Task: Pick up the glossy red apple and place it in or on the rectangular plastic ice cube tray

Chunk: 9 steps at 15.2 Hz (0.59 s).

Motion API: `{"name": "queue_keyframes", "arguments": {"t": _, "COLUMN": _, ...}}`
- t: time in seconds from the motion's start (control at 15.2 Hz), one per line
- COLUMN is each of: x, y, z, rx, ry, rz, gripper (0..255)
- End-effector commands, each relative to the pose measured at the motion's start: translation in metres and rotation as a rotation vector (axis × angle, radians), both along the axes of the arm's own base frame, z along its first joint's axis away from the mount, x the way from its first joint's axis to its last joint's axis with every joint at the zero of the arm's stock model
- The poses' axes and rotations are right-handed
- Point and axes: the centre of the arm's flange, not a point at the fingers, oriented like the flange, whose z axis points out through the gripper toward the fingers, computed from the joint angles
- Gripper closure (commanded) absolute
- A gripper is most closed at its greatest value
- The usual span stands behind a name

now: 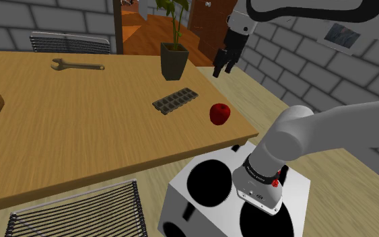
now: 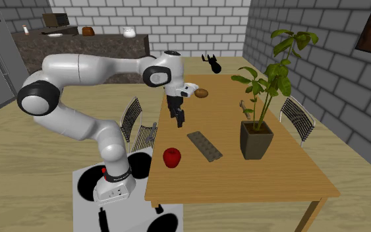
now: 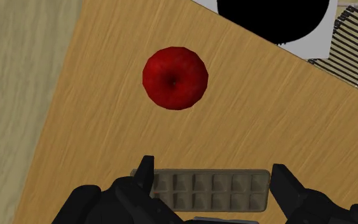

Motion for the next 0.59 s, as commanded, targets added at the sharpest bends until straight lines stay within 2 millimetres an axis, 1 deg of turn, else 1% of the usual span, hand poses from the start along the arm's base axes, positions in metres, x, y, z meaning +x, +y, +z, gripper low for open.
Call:
{"name": "queue_keyframes", "arguments": {"t": 0.0, "x": -0.003, "y": -0.01, "z": -0.022, "rx": 0.012, "ry": 0.028, "rz": -0.006, "gripper": 0}}
{"name": "queue_keyframes", "arguments": {"t": 0.4, "x": -0.018, "y": -0.044, "z": -0.091, "rx": 0.048, "ry": 0.113, "rz": -0.026, "gripper": 0}}
{"name": "queue_keyframes", "arguments": {"t": 0.53, "x": -0.019, "y": -0.045, "z": -0.1, "rx": 0.05, "ry": 0.117, "rz": -0.027, "gripper": 0}}
